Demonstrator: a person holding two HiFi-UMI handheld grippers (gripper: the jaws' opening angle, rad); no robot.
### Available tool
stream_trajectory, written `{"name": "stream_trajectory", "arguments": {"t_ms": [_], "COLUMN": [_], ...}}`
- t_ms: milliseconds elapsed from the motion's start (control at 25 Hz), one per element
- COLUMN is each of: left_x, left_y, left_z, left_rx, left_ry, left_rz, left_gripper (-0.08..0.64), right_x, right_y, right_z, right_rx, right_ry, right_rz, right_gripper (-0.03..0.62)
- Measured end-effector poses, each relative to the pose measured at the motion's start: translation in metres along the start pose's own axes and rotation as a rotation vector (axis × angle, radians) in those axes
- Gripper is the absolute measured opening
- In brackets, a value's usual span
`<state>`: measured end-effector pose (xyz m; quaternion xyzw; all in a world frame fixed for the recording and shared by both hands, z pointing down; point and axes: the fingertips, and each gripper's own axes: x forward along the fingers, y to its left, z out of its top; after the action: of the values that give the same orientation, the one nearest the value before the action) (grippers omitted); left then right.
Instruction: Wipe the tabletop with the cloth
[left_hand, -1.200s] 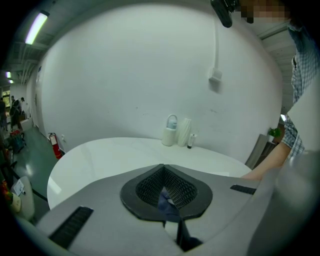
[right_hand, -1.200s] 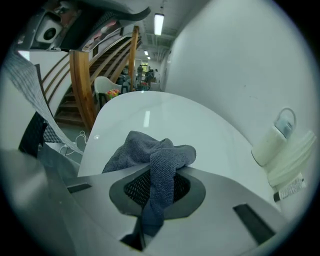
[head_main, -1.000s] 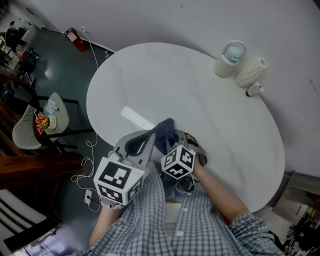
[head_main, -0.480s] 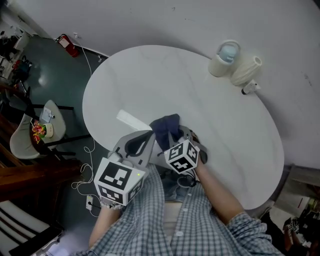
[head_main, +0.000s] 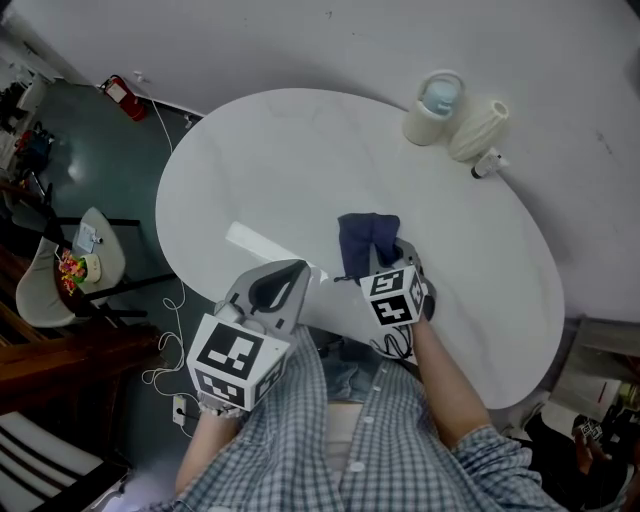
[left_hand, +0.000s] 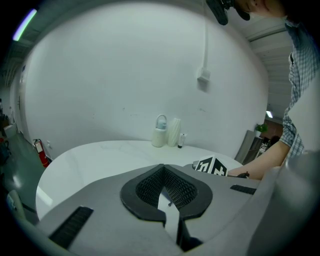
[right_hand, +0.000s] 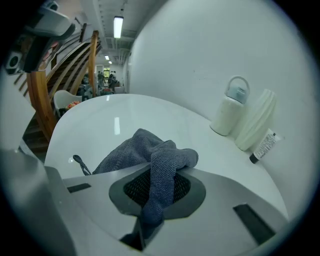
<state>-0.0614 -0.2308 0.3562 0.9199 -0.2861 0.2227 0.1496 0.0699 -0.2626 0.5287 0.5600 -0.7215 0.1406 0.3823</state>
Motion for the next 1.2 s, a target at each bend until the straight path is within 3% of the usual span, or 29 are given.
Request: {"name": "stream_trajectory", "arguments": {"t_ms": [360,720,1000,1200], "left_x": [0.005,0.017,0.019,0.020], "left_y": [-0.015,-0.033,-0.039,-0.038], "left_z": [-0.001,0.004,0.007,0.007], "left_rx": [0.010,0.029,0.037,0.032], "left_ry": [0.000,-0.003,-0.006,-0.005], "left_rz": [-0.011,-0.025,-0.021,-0.008], "left_gripper": [0.003,0.003,0.003,0.003], "right_x": [-0.023,-0.056,-0.080,-0.086], "right_y": [-0.076,-0.148,-0.180,-0.188], "right_z": [-0.051,-0.114,-0.152,-0.162], "right_rx": [0.101,0.095,0.117,0.133], "right_ry": [0.058,0.211,0.278,0.288], "right_rz": [-0.177,-0.386,-0.470,-0.484], "right_gripper": [0.031,0.031,0.031,0.031]}}
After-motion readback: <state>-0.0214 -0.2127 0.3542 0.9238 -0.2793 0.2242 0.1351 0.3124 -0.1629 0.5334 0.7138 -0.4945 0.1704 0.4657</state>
